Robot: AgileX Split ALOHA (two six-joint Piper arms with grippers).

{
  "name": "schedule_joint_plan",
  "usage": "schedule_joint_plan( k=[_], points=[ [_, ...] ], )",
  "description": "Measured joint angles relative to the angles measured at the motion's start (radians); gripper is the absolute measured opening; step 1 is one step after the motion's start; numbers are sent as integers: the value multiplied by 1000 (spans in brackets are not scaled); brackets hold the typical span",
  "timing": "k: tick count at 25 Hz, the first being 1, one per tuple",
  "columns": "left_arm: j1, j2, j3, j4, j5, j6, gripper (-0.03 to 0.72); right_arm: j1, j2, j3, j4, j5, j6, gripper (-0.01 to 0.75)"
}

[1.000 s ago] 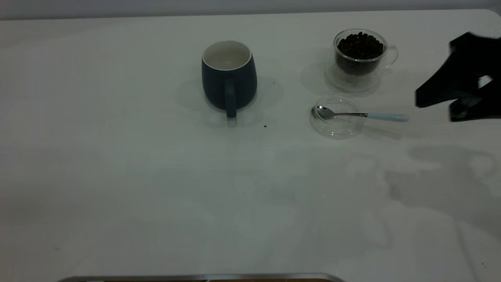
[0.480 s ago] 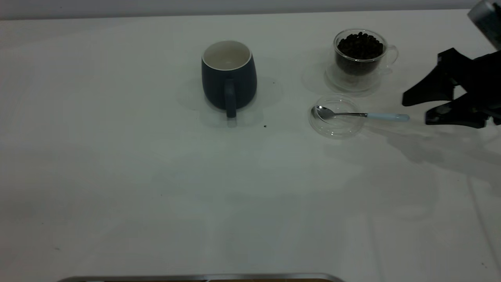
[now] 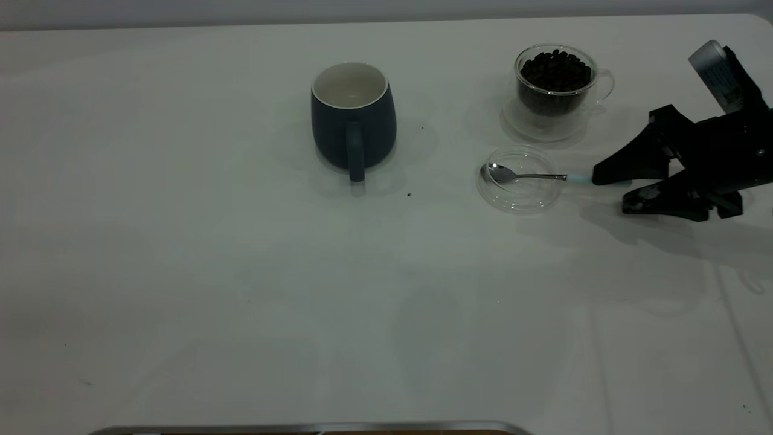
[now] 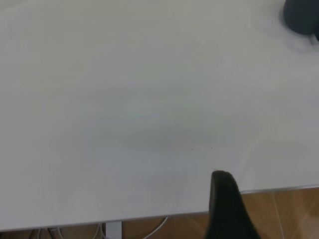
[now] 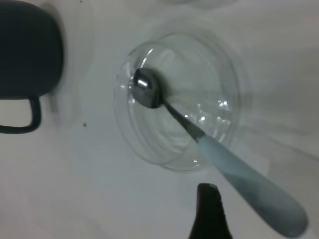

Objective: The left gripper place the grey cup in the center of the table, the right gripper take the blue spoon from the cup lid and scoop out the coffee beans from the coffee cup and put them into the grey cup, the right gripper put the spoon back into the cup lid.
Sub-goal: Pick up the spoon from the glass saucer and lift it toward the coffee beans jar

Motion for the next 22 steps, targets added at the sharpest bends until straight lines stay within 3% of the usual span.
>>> schedule_joint_plan(
  k=[15, 22],
  points=[
    [0, 0, 0, 0, 0, 0, 513, 68, 76, -38, 101, 61, -16, 583],
    [0, 0, 0, 0, 0, 0, 513, 68, 76, -38, 112, 85, -16, 499]
  ],
)
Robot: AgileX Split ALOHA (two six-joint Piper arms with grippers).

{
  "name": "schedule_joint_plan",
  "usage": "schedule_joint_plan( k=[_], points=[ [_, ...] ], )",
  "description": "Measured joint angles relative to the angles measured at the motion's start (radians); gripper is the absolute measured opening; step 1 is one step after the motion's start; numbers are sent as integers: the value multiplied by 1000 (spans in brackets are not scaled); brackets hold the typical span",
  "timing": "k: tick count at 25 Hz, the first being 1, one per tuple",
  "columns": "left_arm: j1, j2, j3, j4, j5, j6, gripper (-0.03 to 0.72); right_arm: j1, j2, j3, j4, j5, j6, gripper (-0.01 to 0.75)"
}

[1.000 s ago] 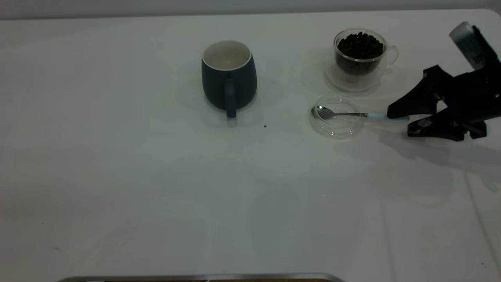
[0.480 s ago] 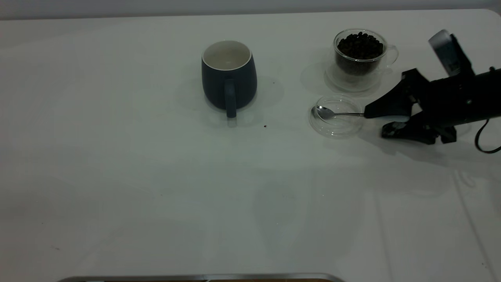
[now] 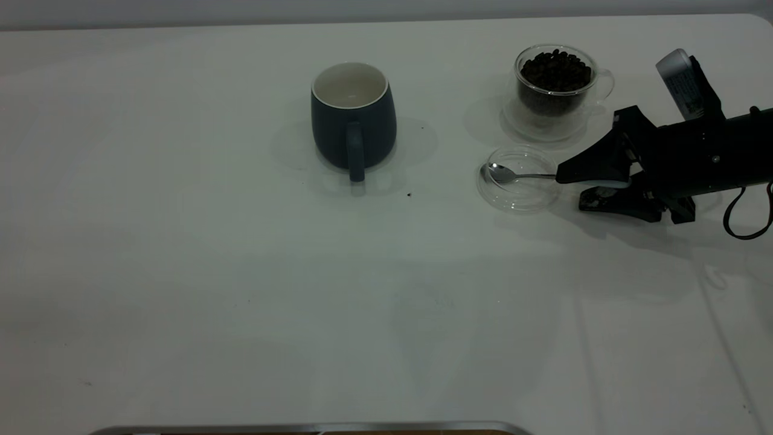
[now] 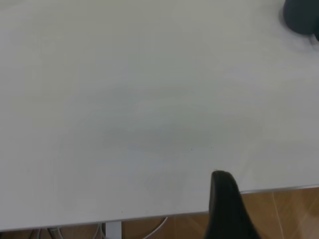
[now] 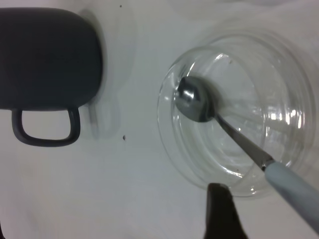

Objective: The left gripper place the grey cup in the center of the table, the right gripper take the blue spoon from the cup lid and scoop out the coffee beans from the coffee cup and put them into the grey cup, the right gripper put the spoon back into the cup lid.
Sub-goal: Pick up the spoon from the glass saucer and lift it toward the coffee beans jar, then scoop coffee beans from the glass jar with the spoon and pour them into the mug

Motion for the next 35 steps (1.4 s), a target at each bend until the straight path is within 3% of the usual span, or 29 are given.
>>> schedule_joint_plan(
  k=[4, 13, 26, 35],
  points=[
    [0, 0, 0, 0, 0, 0, 513, 0, 0, 0, 0, 1, 0, 407],
    [0, 0, 0, -1, 0, 0, 513, 0, 0, -1, -74, 58, -2, 89],
    [0, 0, 0, -1, 0, 0, 513, 0, -110, -1, -265, 98, 50, 84],
    [0, 0, 0, -1, 0, 0, 513, -2, -180, -12, -276, 149, 140, 84]
  ],
)
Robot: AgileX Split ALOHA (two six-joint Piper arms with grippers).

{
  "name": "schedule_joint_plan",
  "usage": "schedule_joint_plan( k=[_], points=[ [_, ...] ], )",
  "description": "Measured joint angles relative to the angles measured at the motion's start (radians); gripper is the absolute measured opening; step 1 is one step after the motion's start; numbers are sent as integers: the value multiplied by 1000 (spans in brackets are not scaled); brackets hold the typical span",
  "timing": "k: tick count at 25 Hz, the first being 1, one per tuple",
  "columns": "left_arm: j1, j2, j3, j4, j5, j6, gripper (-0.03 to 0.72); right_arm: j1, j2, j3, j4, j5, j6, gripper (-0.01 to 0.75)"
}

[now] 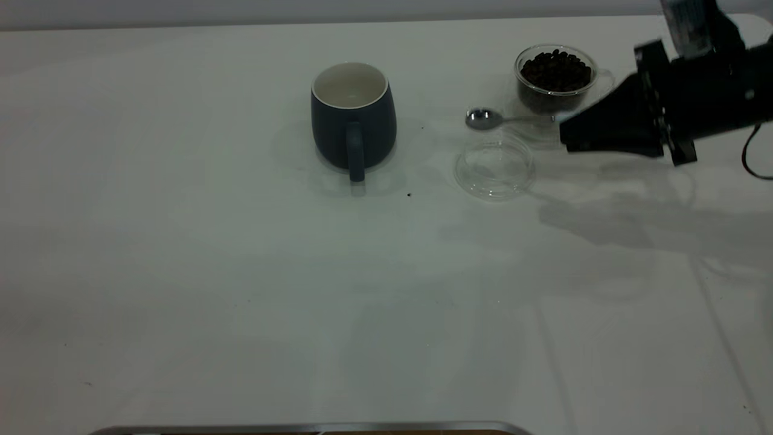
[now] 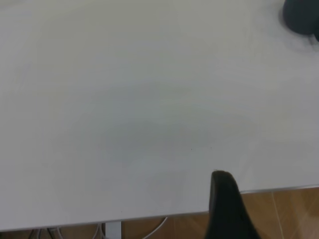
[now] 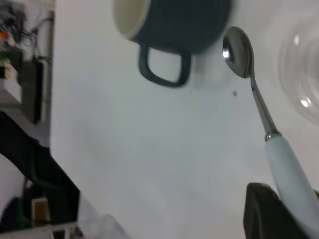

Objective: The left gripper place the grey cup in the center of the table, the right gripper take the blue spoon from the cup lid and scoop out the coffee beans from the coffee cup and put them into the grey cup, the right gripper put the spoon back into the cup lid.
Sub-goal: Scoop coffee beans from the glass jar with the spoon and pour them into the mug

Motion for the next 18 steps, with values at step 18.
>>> schedule_joint_plan(
  k=[18],
  points=[
    [0, 0, 0, 0, 0, 0, 513, -169, 12, -168, -3, -46, 308, 84]
  ],
)
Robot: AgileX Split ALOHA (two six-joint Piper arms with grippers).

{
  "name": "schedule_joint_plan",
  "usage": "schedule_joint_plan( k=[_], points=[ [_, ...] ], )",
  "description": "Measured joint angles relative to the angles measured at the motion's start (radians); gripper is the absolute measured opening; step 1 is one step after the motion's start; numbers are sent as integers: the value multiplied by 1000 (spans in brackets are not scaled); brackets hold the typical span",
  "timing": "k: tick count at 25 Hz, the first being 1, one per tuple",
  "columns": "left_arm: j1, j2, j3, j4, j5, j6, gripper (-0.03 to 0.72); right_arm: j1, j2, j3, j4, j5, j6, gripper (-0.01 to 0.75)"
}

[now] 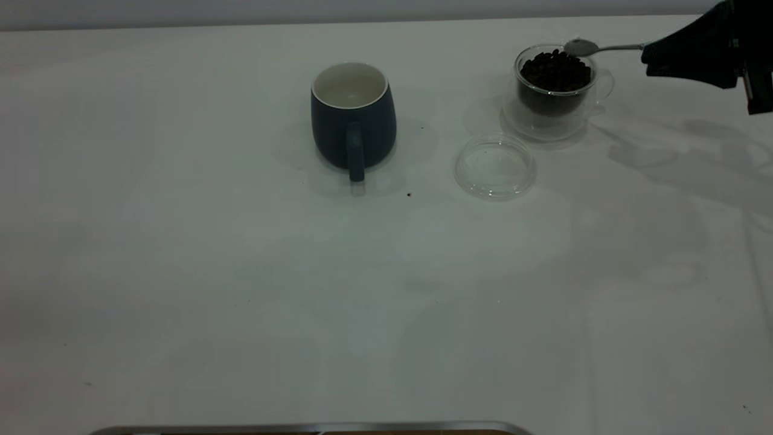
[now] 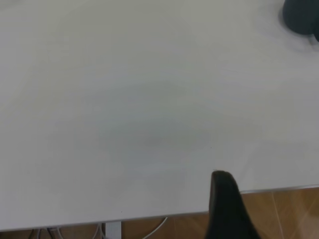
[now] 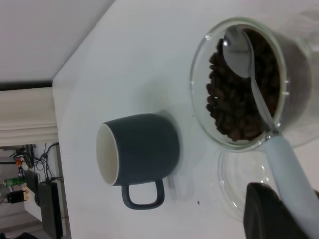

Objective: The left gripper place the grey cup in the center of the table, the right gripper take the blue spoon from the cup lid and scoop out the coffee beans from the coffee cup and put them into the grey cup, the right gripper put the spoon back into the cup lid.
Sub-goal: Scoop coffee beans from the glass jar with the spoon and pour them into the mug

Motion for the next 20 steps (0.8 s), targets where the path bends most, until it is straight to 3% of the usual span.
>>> schedule_joint_plan(
  k=[9, 20],
  points=[
    [0, 0, 0, 0, 0, 0, 513, 0, 18, 0, 2, -73, -5, 84],
    [0, 0, 0, 0, 0, 0, 513, 30, 46, -1, 15, -66, -11, 84]
  ],
)
